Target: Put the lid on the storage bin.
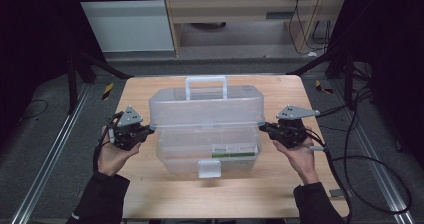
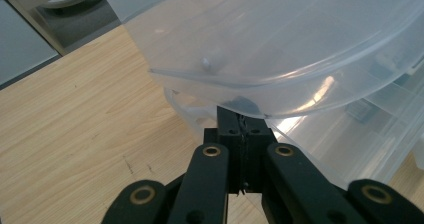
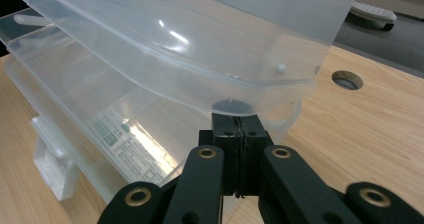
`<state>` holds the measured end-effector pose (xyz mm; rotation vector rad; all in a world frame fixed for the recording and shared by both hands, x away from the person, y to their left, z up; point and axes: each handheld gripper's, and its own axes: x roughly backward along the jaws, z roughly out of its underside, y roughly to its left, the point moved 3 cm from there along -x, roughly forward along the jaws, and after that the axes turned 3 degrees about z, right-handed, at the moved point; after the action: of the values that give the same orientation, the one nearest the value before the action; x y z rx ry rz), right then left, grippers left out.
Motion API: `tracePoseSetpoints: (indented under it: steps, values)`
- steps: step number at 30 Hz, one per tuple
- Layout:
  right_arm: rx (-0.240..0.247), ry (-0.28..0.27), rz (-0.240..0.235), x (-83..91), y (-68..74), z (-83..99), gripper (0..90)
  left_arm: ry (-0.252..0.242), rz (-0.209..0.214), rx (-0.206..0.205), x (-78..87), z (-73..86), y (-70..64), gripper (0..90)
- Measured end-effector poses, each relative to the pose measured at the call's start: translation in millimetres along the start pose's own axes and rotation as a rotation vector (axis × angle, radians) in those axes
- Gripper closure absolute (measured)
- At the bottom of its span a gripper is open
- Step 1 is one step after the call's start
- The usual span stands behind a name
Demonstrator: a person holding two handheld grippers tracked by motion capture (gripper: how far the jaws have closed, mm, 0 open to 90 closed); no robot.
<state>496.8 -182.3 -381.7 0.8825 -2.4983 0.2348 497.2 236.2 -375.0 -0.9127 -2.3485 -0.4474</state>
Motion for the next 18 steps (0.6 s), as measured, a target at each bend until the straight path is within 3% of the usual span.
tracePoseSetpoints:
  steps: [18]
  values:
    - [0.022,0.028,0.042,5.2,1.8,19.0,89.8,0.060,-0.002,-0.028,-3.3,13.4,-5.7,89.3]
